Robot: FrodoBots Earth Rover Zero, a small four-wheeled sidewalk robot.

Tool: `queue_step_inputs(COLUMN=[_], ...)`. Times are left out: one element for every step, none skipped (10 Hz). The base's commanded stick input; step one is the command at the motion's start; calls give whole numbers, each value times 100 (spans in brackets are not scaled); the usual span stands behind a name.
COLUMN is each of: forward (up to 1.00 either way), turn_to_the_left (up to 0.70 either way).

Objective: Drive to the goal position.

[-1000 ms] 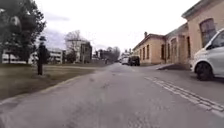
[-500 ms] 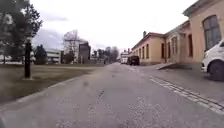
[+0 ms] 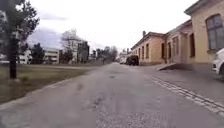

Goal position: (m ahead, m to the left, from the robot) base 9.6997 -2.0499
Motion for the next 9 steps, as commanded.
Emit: queue_step_inputs(forward=[100,100,100,100,100,100,100,100,100], turn_to_the_left=[0,0,0,0,0,0,0,0,0])
